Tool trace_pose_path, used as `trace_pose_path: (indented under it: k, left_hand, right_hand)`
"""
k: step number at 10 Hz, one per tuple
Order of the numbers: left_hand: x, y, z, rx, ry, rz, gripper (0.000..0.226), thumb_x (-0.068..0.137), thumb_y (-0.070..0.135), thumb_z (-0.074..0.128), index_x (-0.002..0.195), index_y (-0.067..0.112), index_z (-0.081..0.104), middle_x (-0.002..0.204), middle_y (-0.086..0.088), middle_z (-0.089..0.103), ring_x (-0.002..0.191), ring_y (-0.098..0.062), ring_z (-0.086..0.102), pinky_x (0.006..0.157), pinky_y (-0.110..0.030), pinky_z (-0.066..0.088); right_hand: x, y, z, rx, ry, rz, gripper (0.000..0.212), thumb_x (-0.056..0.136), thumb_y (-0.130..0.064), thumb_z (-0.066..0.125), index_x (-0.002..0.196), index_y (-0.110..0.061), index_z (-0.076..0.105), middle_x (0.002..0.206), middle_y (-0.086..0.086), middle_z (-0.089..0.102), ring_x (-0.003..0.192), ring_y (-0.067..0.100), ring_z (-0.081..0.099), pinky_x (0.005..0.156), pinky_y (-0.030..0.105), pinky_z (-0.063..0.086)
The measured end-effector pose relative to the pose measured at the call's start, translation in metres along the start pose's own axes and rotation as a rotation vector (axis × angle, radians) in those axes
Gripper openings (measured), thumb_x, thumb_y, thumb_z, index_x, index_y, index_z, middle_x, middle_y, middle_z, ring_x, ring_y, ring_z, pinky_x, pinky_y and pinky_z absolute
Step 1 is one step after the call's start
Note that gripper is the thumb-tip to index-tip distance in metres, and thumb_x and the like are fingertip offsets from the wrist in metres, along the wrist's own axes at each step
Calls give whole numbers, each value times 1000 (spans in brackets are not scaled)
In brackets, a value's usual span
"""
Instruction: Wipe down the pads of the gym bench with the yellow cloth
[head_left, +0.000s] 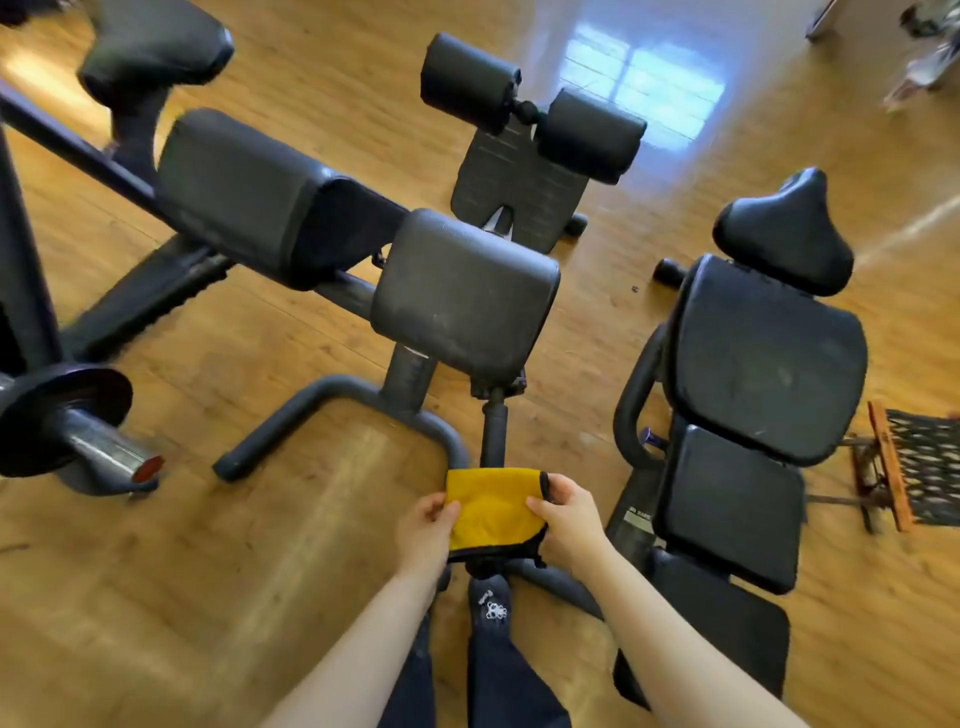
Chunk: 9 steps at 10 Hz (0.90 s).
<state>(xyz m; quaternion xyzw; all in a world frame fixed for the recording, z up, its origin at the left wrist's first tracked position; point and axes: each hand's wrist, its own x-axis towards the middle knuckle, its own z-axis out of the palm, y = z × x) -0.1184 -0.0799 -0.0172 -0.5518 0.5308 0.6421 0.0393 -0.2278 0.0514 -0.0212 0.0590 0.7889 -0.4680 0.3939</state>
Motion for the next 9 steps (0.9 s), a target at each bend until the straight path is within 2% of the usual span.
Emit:
trace_pose_path:
  k: [1,3,4,5,6,7,8,9]
  left_hand:
    - [11,-11,6,-19,38,-17,10,89,18,58,97,13,60,87,3,61,80,-11,56,61,-16,40]
    - [28,-17,15,53,16,-42,12,92,20,53,99,13,60,87,-1,61,76,-12,56,57,-19,41]
    - [32,-17,18,125,-2,-74,20,93,23,51,110,14,57,96,-1,57,85,-16,54,67,-25,43]
    - [32,-10,17,238,-52,-116,31,94,23,49,122,10,52,109,-5,56,99,-21,53,82,-30,42]
    - [25,3,9,330,-107,-101,30,94,20,48,121,6,52,121,-13,56,111,-27,52,89,-30,40]
    - [4,33,-6,279,-66,-92,21,93,23,50,109,11,57,117,-13,55,118,-29,48,93,-31,36]
    - [-28,75,-30,100,-49,12,42,93,31,50,130,14,46,132,-7,49,123,-23,43,96,-31,31]
    - [-74,120,-61,-28,-47,251,33,96,31,41,128,25,47,137,0,47,123,-14,41,103,-33,29]
  right_hand:
    - [13,16,4,18,10,43,30,84,-5,61,113,-12,55,104,-2,59,97,14,54,81,28,44]
    - [25,36,10,64,13,95,26,84,-6,61,105,-19,54,103,-2,60,94,12,56,76,22,46]
    - [27,38,11,51,11,113,24,85,-5,60,105,-17,55,106,3,61,93,13,56,77,25,45]
    - [26,30,11,-31,-34,131,31,87,-8,57,117,-10,53,111,3,59,95,12,53,79,25,44]
    - [20,16,2,-179,-54,103,37,90,-15,54,126,-11,48,117,4,58,98,11,50,82,23,42]
    - [0,-8,-20,-236,-17,62,37,92,-20,51,128,-15,47,118,5,58,95,10,49,75,18,41]
    - [-33,-44,-54,-173,48,-60,33,91,-20,52,124,-19,50,107,-7,58,93,4,54,66,8,39]
    - [-87,-79,-97,-21,206,-173,26,91,-18,54,116,-23,56,105,-10,63,98,4,56,80,18,41]
